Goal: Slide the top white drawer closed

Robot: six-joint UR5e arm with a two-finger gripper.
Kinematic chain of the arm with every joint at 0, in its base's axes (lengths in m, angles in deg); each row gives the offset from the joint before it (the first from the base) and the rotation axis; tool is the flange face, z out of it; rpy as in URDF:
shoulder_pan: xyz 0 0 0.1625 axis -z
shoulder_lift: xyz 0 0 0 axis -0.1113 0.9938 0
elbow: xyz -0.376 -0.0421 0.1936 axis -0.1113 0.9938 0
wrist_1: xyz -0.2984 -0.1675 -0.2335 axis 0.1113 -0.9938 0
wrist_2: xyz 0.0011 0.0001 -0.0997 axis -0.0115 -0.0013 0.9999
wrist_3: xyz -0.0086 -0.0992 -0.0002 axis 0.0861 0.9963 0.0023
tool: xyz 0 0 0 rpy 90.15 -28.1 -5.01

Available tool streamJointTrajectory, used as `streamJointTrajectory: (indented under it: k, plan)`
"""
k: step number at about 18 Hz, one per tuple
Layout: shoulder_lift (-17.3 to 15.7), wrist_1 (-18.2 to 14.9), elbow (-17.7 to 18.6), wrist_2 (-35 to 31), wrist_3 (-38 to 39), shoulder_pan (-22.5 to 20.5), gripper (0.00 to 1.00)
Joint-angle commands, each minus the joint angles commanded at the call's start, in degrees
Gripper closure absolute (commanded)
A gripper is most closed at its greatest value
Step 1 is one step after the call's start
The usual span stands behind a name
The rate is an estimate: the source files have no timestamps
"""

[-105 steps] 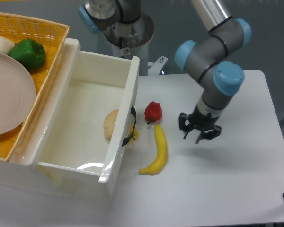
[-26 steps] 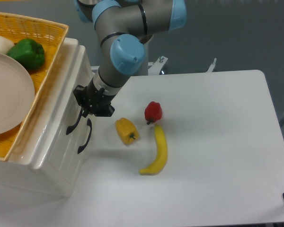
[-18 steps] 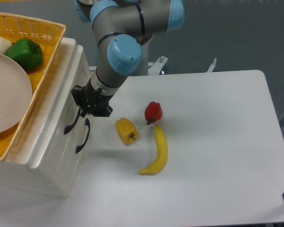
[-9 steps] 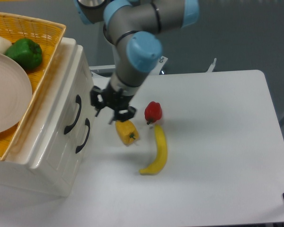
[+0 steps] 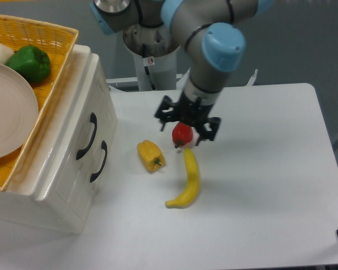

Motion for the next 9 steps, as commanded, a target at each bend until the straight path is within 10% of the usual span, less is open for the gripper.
streamJointTrajectory:
  k: [4,9]
  plan:
    - [1.23,0.80,-0.44,-4.13,-4.98,-4.22,0.00]
    - [6.05,2.02,-1.31,-6.51,-29.22,-11.78,0.00]
